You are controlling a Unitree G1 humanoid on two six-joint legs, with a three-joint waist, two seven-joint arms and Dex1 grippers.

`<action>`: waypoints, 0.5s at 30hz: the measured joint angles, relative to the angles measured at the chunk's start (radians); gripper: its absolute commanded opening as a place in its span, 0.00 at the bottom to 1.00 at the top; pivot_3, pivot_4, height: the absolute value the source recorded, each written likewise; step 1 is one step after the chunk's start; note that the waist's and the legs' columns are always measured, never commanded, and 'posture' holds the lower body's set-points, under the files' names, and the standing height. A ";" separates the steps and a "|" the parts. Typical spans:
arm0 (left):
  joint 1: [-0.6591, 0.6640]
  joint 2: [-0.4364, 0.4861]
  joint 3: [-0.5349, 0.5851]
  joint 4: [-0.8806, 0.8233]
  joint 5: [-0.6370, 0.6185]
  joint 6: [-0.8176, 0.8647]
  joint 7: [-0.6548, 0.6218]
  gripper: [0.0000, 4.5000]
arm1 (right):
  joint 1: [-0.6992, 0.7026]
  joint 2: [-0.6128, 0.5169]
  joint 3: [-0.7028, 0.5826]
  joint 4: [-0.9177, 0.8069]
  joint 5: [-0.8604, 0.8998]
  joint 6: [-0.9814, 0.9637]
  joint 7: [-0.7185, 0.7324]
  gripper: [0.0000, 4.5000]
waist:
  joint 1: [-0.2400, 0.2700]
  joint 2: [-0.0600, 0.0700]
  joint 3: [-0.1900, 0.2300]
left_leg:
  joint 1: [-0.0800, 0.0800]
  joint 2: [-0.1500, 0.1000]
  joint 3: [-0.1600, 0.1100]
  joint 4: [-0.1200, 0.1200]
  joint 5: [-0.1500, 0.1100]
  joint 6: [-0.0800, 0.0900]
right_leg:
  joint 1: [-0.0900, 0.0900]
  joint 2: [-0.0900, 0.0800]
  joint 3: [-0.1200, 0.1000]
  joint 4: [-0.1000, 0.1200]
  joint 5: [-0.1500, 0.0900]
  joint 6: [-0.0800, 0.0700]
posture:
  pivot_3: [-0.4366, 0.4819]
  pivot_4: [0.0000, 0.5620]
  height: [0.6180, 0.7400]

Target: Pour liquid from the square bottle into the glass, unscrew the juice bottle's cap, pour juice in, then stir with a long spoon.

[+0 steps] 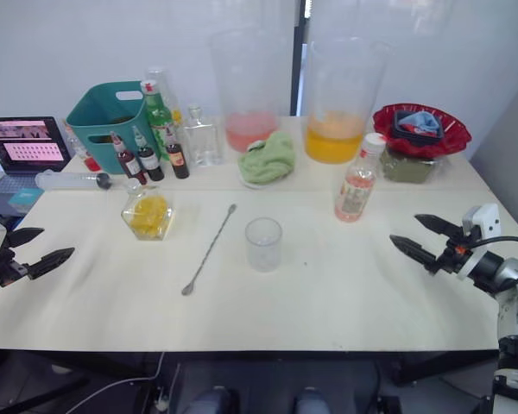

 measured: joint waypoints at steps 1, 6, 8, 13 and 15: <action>0.000 0.000 0.000 0.000 0.000 0.000 0.000 1.00 | 0.000 0.000 0.000 0.000 0.000 0.000 0.000 1.00 | 0.000 0.000 0.000 | 0.000 0.000 0.000 0.000 0.000 0.000 | 0.000 0.000 0.000 0.000 0.000 0.000 | 0.48 0.27 1.00; 0.133 -0.084 0.093 -0.156 -0.045 0.003 0.074 1.00 | -0.016 0.002 0.030 -0.087 0.040 0.099 0.024 1.00 | -0.007 0.000 0.000 | 0.000 0.003 -0.003 -0.001 0.000 0.000 | -0.001 0.000 0.002 0.000 0.000 0.000 | 0.48 0.27 1.00; 0.196 -0.134 0.121 -0.249 -0.072 0.028 0.114 1.00 | -0.036 0.003 0.047 -0.135 0.067 0.159 0.031 1.00 | -0.007 0.000 0.000 | 0.000 0.004 -0.004 -0.001 0.000 0.000 | -0.001 0.000 0.002 0.000 0.000 0.000 | 0.48 0.27 1.00; 0.346 -0.323 0.178 -0.582 -0.128 0.104 0.297 1.00 | -0.101 -0.003 0.133 -0.309 0.138 0.326 0.074 1.00 | 0.000 0.000 0.000 | 0.000 0.004 -0.005 0.001 -0.001 0.000 | 0.000 0.000 0.004 -0.001 0.000 0.000 | 0.48 0.27 1.00; 0.399 -0.429 0.175 -0.718 -0.135 0.119 0.395 1.00 | -0.135 -0.001 0.174 -0.368 0.167 0.393 0.087 1.00 | 0.006 0.000 0.000 | -0.001 0.004 -0.005 0.002 -0.001 0.000 | 0.000 0.000 0.004 -0.002 0.000 0.000 | 0.48 0.27 1.00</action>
